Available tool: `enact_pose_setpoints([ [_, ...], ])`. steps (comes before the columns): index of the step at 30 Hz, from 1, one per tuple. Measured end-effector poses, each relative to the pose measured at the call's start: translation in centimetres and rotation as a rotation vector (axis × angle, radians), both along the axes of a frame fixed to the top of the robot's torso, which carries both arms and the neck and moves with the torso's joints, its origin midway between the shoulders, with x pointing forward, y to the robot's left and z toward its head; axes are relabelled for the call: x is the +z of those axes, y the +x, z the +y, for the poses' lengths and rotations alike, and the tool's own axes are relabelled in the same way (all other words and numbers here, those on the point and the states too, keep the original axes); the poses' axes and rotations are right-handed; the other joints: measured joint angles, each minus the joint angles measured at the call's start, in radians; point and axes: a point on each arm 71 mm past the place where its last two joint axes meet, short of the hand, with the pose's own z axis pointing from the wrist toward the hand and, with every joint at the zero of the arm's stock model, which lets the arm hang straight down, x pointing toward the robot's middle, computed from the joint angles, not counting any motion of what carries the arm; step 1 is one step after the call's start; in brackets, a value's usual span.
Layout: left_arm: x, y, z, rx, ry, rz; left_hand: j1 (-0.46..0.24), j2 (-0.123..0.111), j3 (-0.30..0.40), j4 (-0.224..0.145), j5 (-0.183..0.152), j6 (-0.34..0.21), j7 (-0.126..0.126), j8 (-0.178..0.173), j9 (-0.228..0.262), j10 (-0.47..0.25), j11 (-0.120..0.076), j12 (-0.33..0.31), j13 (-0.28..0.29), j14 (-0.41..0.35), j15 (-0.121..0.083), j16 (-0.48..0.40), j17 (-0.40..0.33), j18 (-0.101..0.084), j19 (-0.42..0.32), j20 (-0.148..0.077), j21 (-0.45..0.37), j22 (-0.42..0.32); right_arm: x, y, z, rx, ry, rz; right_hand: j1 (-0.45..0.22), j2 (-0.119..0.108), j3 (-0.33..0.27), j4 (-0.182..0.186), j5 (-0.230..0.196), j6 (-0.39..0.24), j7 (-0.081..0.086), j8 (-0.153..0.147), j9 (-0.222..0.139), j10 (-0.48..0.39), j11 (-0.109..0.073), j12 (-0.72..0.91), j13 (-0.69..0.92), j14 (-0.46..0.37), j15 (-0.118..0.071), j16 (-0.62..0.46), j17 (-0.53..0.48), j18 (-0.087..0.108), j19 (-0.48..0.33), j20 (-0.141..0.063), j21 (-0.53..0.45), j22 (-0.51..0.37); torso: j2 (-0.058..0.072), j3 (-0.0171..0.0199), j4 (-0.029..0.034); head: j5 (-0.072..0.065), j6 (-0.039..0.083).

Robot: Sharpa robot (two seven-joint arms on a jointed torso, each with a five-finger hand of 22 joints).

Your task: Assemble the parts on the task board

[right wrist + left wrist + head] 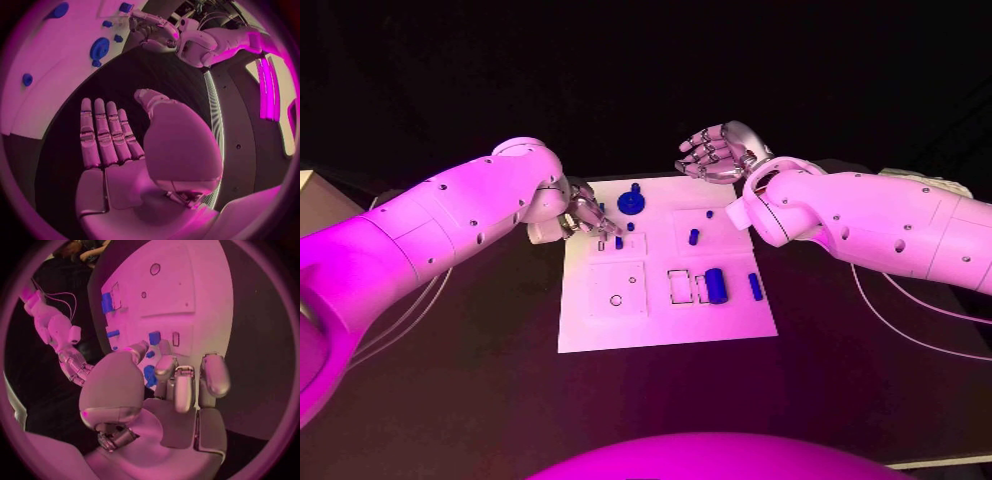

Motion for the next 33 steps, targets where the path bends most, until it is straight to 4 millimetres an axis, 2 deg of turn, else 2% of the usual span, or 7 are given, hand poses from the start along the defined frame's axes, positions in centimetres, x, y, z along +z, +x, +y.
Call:
enact_pose_setpoints([
  [5, 1.0, 0.0, 0.9, 0.021, -0.050, -0.018, 0.049, 0.022, 0.005, -0.005, 0.000, -0.001, 0.000, -0.008, 0.000, -0.012, 0.003, -0.015, -0.024, 0.000, 0.000, -0.001, 0.000, 0.000, -0.009, -0.001, -0.017, -0.027, 0.0, 0.0, -0.3, -0.004, -0.001, 0.001, 0.000, 0.000, 0.000, 0.000, 0.000, 0.000, 0.000, 0.000, 0.000, 0.000, 0.000, 0.000, 0.000, 0.000, 0.000, 0.000, 0.000, 0.000, 0.000, 0.000, 0.000, 0.000, 0.000, 0.0006, -0.0007, 0.000, 0.004],
  [8, 1.9, 0.2, 1.8, 0.041, -0.084, -0.030, 0.083, 0.030, 0.010, -0.010, 0.000, -0.031, 0.014, -0.027, -0.005, -0.057, 0.012, -0.062, -0.086, 0.000, 0.000, -0.027, 0.000, 0.000, -0.041, 0.004, -0.046, -0.074, 0.0, 0.0, -0.6, -0.009, -0.002, 0.001, 0.000, 0.000, 0.000, 0.000, 0.000, 0.000, 0.000, 0.000, 0.000, -0.004, 0.004, 0.000, 0.000, 0.000, 0.000, 0.000, 0.000, 0.000, 0.000, 0.000, 0.000, 0.000, -0.001, 0.0007, 0.0001, -0.003, 0.004],
  [12, 3.2, 0.4, 3.0, 0.072, -0.133, -0.051, 0.100, 0.036, 0.020, 0.000, 0.000, -0.072, 0.033, -0.047, -0.011, -0.140, 0.029, -0.152, -0.203, 0.000, 0.018, -0.057, 0.000, 0.000, -0.067, 0.017, -0.071, -0.118, 0.0, -0.1, -0.9, -0.015, -0.004, 0.001, 0.000, 0.000, 0.000, 0.000, 0.000, 0.000, 0.000, 0.000, 0.000, -0.004, 0.004, 0.000, -0.001, 0.000, 0.000, 0.000, 0.000, 0.000, 0.000, 0.000, 0.000, -0.001, -0.003, -0.0001, 0.0034, -0.005, 0.006],
  [17, 4.8, 0.9, 4.5, 0.119, -0.177, -0.089, 0.104, 0.031, 0.016, 0.012, 0.000, -0.113, 0.059, -0.076, -0.024, -0.193, 0.054, -0.205, -0.273, -0.001, 0.032, -0.067, 0.000, 0.011, -0.079, 0.029, -0.083, -0.139, 0.0, -0.1, -1.2, -0.019, -0.005, 0.000, -0.003, 0.004, 0.000, 0.000, 0.000, 0.000, 0.000, 0.000, 0.000, -0.004, 0.004, 0.000, -0.001, 0.000, 0.000, 0.000, 0.000, 0.000, 0.000, 0.000, 0.000, -0.001, -0.006, -0.0018, 0.0066, -0.004, 0.014],
  [19, 5.1, 1.1, 4.9, 0.136, -0.185, -0.103, 0.102, 0.029, 0.014, 0.014, 0.000, -0.152, 0.073, -0.101, -0.039, -0.215, 0.065, -0.219, -0.295, -0.001, 0.048, -0.067, 0.000, 0.011, -0.085, 0.034, -0.083, -0.139, 0.0, -0.1, -1.2, -0.020, -0.005, 0.000, -0.004, 0.004, 0.000, 0.000, 0.000, 0.000, 0.000, 0.000, 0.000, -0.004, 0.004, 0.000, -0.001, 0.000, 0.000, 0.000, 0.000, 0.000, 0.000, 0.000, 0.000, -0.001, -0.006, -0.0025, 0.0074, -0.002, 0.018],
  [25, 5.4, 2.0, 6.1, 0.194, -0.189, -0.149, 0.100, 0.026, 0.020, 0.017, 0.000, -0.186, 0.090, -0.125, -0.059, -0.225, 0.075, -0.222, -0.312, 0.001, 0.056, -0.067, 0.000, 0.011, -0.080, 0.045, -0.083, -0.139, 0.0, 0.0, -1.3, -0.022, -0.006, 0.000, -0.004, 0.004, 0.000, 0.000, 0.000, 0.000, 0.000, 0.000, 0.000, -0.004, 0.004, 0.000, -0.001, 0.000, 0.000, 0.000, 0.000, 0.000, 0.000, 0.000, 0.000, -0.001, -0.004, -0.0032, 0.0070, 0.007, 0.030],
  [33, 4.9, 3.0, 5.4, 0.221, -0.168, -0.200, 0.097, 0.023, 0.073, 0.019, 0.000, -0.179, 0.082, -0.104, -0.060, -0.225, 0.075, -0.210, -0.302, 0.001, 0.056, -0.065, 0.000, 0.010, -0.073, 0.052, -0.080, -0.118, 0.0, -0.1, -1.2, -0.019, -0.005, -0.001, -0.004, 0.004, 0.000, 0.000, 0.000, 0.000, 0.000, 0.000, 0.000, -0.004, 0.004, 0.000, -0.002, 0.000, 0.000, 0.000, -0.001, 0.000, 0.000, 0.000, 0.000, -0.003, 0.001, -0.0050, 0.0064, 0.009, 0.041],
])
